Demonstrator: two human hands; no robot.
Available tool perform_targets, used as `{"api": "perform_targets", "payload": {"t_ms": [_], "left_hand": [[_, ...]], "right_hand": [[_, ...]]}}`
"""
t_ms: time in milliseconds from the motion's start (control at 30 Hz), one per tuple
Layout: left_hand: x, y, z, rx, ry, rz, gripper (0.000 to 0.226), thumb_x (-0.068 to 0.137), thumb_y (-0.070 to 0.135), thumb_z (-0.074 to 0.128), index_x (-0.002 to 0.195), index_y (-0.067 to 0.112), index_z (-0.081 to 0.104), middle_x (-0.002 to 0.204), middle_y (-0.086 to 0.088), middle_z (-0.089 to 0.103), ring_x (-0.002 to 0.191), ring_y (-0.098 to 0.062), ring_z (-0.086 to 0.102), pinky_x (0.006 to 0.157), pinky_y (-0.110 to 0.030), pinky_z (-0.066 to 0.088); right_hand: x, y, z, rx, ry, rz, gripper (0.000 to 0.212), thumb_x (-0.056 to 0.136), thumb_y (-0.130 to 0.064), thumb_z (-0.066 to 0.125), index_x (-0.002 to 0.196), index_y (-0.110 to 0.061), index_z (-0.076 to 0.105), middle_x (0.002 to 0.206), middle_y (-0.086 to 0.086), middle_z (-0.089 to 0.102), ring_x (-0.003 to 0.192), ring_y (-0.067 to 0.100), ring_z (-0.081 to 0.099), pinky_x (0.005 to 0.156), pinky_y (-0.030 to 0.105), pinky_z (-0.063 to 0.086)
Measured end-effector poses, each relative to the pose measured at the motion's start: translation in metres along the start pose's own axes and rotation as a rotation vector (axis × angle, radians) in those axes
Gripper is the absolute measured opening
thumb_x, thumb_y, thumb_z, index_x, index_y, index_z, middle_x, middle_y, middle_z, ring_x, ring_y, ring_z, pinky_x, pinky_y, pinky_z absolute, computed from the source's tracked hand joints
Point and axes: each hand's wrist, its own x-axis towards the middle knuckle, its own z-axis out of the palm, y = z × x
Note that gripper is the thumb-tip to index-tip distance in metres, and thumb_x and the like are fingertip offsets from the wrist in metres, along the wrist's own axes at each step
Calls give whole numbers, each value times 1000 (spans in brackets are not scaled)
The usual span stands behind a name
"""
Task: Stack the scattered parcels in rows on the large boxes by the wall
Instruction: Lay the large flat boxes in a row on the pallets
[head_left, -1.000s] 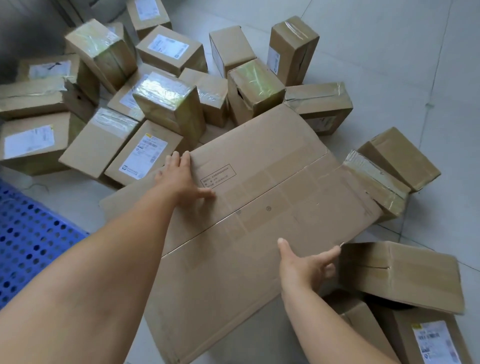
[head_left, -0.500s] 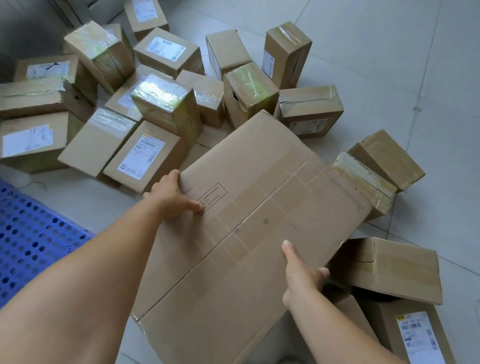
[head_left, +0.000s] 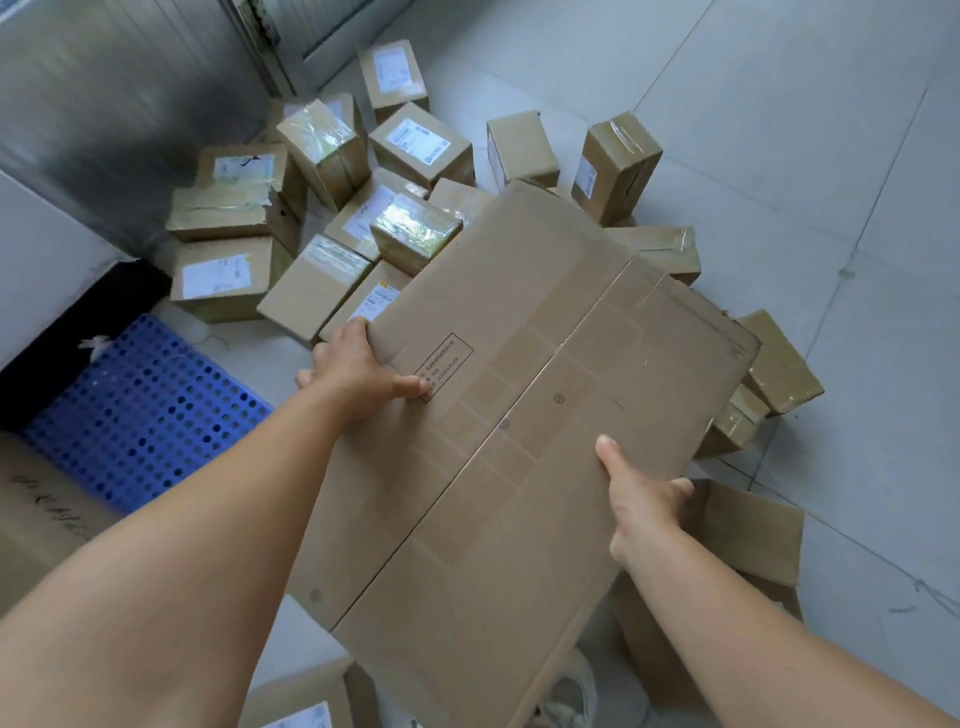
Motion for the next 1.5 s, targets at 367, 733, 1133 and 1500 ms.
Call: {"api": "perform_targets", "payload": {"t_ms": [367,733,1133,1500], "left_hand": [[-81,-20,-88,-185,129,-203,93,57,58,82,130,19,39,135,1,41,129,-26,33,99,-50,29],[-108,-110,-171,-368,318,-387,97,60,54,83,137,20,34,140,-1,36,131,-27,30,104,-51,32],[-127,-231,-222,-618,509,-584,93,62,48,84,135,16,35,136,-2,38,128,-27,31,109,-46,28],[-90,-286,-221,-777,610,-835,104,65,44,84,145,12,27,143,-10,36,135,-31,29,111,-42,28]], "right_hand": [[-90,-75,-2,-212,-124,-243,96,63,-44,83,139,-19,30,136,11,45,114,35,52,97,45,45],[-182,-92,86,-452,-281,-428,103,68,-42,81,149,-29,19,145,11,22,126,39,36,105,49,38],[-282,-70,213,-700,-347,-655,91,65,-45,80,137,-9,37,137,11,36,122,36,43,100,42,41],[-308,-83,337,-828,-702,-746,45,67,-17,77,107,-19,57,107,3,64,95,25,60,85,36,51]]}}
